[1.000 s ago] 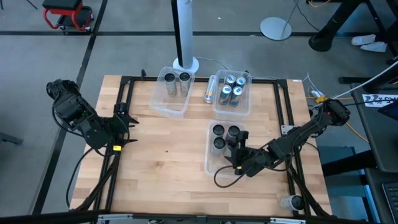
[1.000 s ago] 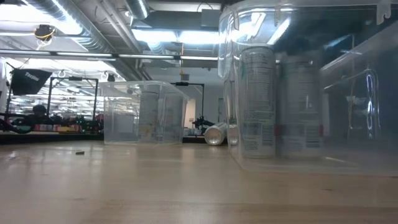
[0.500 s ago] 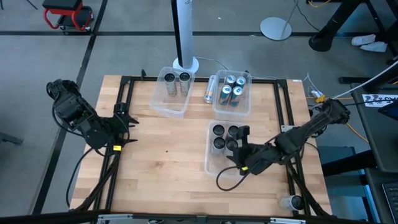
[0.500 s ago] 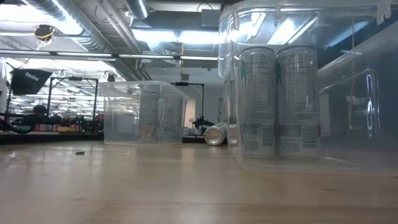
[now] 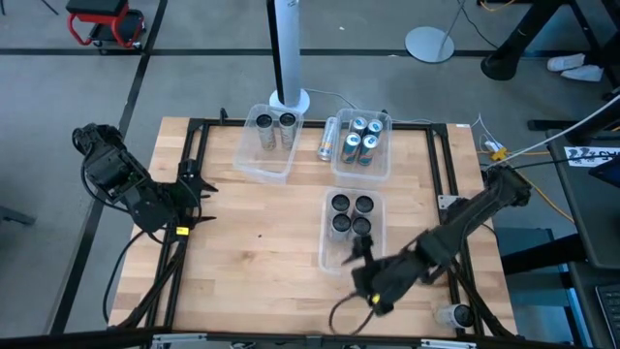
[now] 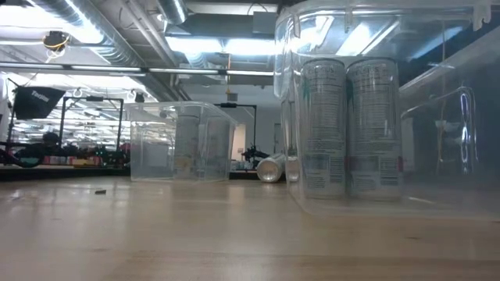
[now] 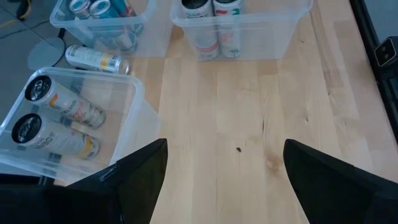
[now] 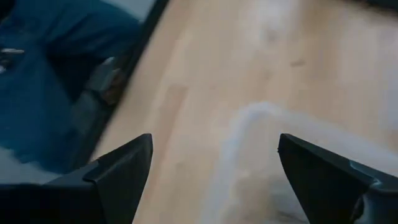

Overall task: Sort soda cans
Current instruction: Move the white yellow soda can to the center of the table

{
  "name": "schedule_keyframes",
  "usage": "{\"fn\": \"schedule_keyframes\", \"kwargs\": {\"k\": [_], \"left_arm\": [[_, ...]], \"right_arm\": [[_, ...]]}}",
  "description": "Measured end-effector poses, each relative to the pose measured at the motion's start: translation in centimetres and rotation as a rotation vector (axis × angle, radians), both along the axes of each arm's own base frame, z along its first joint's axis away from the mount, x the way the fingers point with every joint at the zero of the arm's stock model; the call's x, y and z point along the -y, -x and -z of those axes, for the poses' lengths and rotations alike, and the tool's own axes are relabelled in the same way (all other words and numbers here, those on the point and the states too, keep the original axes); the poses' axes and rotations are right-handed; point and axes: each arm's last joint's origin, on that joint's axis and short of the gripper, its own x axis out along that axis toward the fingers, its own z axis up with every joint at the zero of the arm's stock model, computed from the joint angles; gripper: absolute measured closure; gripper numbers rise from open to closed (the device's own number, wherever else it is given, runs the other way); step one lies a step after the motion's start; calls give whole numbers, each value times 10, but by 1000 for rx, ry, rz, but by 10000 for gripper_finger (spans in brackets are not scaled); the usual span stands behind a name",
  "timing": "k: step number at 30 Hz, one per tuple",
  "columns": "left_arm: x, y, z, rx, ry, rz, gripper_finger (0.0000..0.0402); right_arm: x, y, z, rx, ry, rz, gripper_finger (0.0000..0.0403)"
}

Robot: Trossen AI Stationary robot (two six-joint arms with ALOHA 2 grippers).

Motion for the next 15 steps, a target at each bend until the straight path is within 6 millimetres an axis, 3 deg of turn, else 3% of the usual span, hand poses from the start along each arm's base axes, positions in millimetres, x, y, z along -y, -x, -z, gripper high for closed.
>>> {"fn": "schedule_keyframes", "kwargs": {"k": [4, 8, 15], "left_arm": [[0, 0, 0, 0, -1, 0, 94], [0, 0, 0, 0, -1, 0, 94], [0, 0, 0, -5, -39, 33, 94]], "right_arm": [[-28, -4, 13, -111, -69, -5, 56], [-45, 6, 16, -289, -91, 53, 56], [-49, 48, -10, -599, -64, 250, 56]]}}
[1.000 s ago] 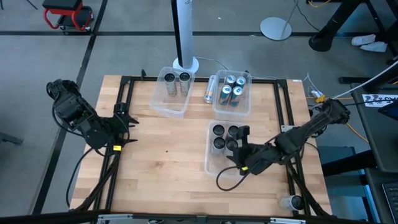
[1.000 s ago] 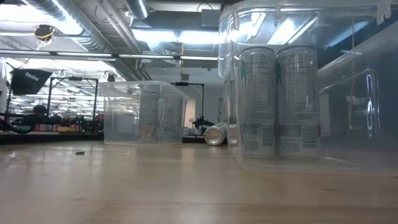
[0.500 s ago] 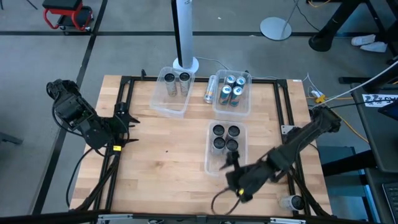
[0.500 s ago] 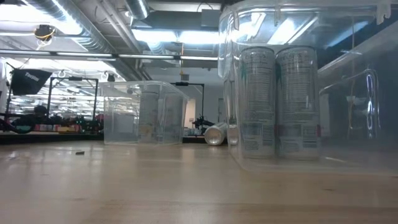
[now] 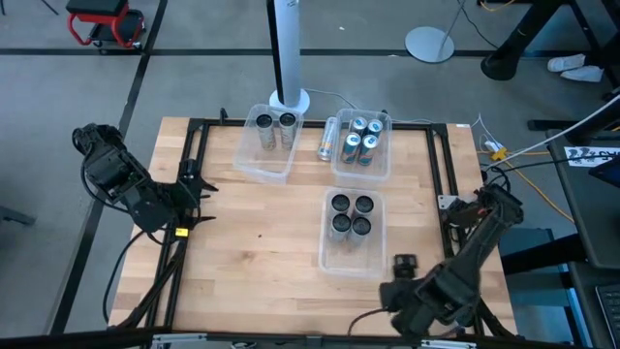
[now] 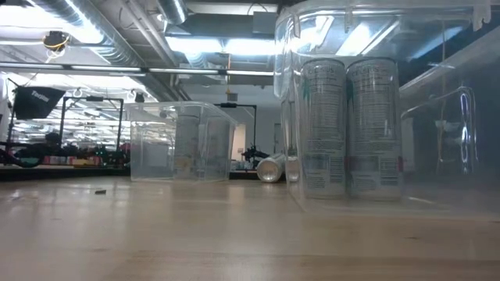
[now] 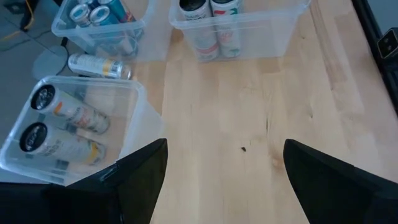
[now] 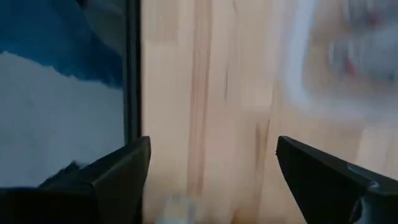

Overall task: Sort soda cans
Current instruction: Move the white yellow soda can to the center of the table

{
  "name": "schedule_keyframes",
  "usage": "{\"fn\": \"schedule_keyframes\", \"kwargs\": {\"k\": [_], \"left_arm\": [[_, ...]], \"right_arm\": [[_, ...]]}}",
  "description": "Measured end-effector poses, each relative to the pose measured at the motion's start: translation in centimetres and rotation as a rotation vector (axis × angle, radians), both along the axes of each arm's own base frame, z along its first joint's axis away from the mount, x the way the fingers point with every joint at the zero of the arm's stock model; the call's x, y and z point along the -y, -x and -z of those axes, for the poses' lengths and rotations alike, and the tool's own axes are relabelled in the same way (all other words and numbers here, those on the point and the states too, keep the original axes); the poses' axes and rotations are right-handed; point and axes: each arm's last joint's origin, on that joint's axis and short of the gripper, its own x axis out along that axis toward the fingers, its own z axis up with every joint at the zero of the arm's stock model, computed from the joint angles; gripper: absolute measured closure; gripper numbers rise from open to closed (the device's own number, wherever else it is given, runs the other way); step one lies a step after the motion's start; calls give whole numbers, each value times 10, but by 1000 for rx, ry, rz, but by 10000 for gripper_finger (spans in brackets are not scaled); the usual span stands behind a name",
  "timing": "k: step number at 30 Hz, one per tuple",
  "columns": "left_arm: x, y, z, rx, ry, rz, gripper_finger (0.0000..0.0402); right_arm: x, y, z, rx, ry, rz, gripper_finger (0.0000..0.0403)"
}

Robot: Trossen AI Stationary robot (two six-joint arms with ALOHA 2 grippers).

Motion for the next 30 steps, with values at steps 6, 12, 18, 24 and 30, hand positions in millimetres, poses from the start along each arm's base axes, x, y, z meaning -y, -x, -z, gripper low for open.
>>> {"fn": "schedule_keyframes", "kwargs": {"k": [6, 12, 18, 24, 30], "left_arm": [[0, 0, 0, 1, -41, 23, 94], [0, 0, 0, 1, -43, 25, 94], [0, 0, 0, 1, -43, 24, 94], [0, 0, 0, 2, -43, 24, 94], [0, 0, 0, 2, -43, 24, 94]], "right_arm": [[-7, 28, -8, -223, -46, 122, 56], [-19, 45, -6, -337, -89, 185, 56], [-33, 59, -1, -406, -93, 152, 56], [-51, 72, 12, -467, -65, 92, 56], [-56, 80, 28, -465, 9, 93, 56]]}}
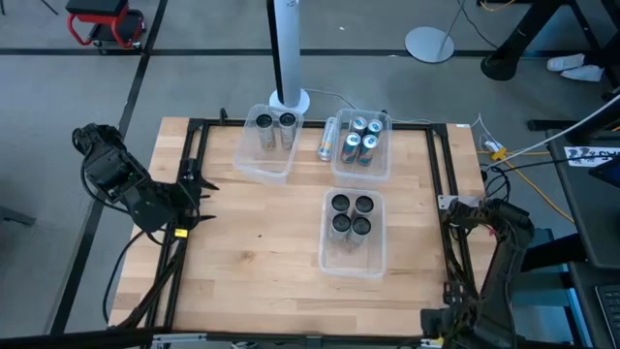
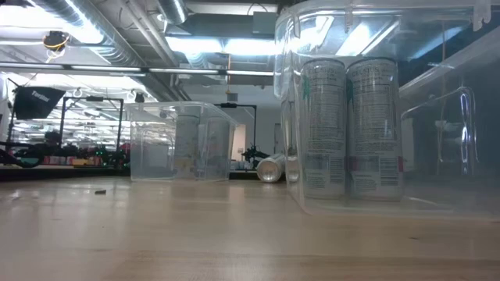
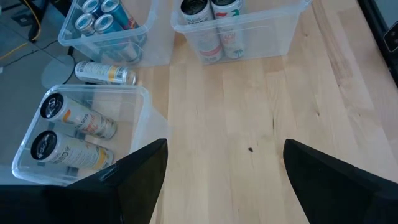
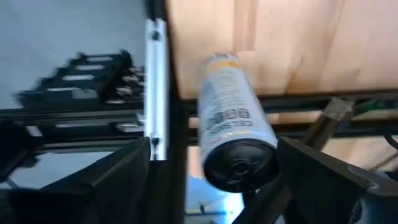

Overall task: Sort soda cans
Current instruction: Move the white yellow soda can to the center of the table

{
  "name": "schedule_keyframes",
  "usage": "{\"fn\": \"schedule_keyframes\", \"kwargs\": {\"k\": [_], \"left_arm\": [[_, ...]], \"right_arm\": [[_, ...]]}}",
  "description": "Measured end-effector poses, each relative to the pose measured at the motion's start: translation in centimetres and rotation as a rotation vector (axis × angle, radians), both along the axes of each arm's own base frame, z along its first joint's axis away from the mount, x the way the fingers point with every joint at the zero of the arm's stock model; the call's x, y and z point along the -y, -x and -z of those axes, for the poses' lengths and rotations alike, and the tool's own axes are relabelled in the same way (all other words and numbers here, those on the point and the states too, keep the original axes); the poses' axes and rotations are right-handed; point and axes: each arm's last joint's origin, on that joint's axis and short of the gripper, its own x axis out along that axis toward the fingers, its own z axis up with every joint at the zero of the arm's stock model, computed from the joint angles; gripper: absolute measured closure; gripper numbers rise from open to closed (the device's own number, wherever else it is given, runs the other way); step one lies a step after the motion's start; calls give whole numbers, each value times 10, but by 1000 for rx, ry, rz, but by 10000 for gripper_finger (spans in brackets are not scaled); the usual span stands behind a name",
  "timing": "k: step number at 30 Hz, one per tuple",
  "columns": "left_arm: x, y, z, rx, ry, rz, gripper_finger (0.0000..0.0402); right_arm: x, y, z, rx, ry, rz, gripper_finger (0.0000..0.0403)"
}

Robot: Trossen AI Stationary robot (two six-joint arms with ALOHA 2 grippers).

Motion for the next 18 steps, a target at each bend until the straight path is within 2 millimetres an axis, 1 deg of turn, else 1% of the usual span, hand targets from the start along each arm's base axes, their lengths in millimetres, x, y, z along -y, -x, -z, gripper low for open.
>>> {"fn": "schedule_keyframes", "kwargs": {"k": [3, 7, 11, 14, 18], "left_arm": [[0, 0, 0, 0, 0, 0, 94], [0, 0, 0, -1, -4, 3, 94], [0, 0, 0, -1, -5, 4, 94], [0, 0, 0, 3, -9, 1, 94], [0, 0, 0, 4, -10, 0, 94]], "right_arm": [[2, 2, 13, -49, 31, -12, 56], [5, 3, 23, -77, 52, -43, 56], [5, 4, 25, -94, 46, -57, 56], [4, 9, 27, -133, 34, -70, 56], [4, 13, 34, -153, 59, -76, 56]]}}
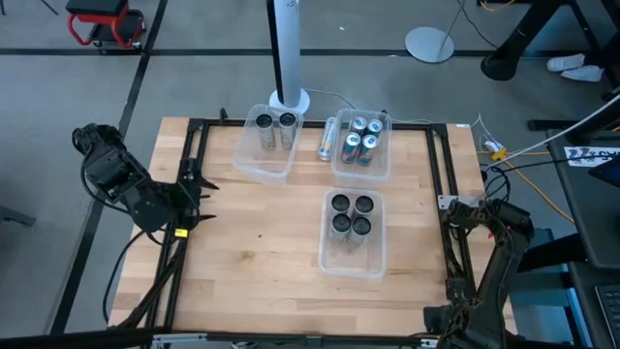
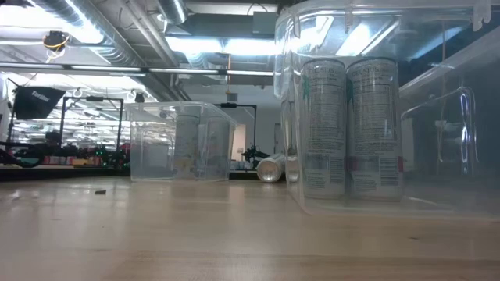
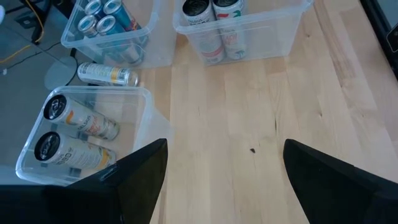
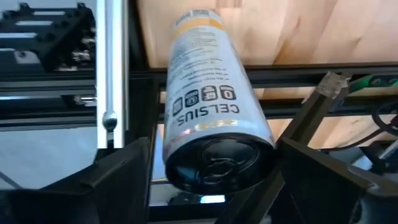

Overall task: Sort soda cans
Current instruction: Move the white yellow soda can to the center of the table

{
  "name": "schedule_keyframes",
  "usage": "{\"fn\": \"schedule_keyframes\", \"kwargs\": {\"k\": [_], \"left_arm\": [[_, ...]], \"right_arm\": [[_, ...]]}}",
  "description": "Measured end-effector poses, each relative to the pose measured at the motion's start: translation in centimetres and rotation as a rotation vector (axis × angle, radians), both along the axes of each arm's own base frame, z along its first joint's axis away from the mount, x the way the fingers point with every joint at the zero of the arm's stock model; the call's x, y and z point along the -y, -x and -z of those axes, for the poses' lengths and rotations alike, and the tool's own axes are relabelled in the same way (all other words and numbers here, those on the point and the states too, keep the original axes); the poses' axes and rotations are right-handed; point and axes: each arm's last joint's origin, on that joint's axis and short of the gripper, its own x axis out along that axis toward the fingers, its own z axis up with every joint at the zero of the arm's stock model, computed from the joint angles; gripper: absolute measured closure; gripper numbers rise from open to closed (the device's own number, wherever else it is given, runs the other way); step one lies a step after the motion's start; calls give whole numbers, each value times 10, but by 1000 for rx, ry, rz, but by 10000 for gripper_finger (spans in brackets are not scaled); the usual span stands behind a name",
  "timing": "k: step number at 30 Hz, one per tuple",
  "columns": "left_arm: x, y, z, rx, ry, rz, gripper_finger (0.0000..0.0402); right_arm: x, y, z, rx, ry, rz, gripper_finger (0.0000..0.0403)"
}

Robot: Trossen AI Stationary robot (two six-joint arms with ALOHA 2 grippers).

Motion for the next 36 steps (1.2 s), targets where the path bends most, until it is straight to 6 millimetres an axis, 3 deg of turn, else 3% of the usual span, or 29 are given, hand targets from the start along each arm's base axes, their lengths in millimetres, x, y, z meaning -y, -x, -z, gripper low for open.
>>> {"fn": "schedule_keyframes", "kwargs": {"k": [10, 12, 17, 23, 28, 36], "left_arm": [[0, 0, 0, 0, -1, 0, 94], [0, 0, 0, 0, 0, 0, 94], [0, 0, 0, 0, -1, 0, 94], [0, 0, 0, -1, 0, 0, 94], [0, 0, 0, -1, 0, 0, 94], [0, 0, 0, 0, 3, -2, 94]], "right_arm": [[2, 0, 13, -15, -20, -64, 59], [2, 0, 13, -25, -25, -61, 75], [1, 0, 13, -23, -38, -68, 160], [1, -5, 12, 19, -49, -65, 160], [3, -23, 2, 150, -68, -83, 161], [19, -71, -14, 510, -3, -175, 160]]}}
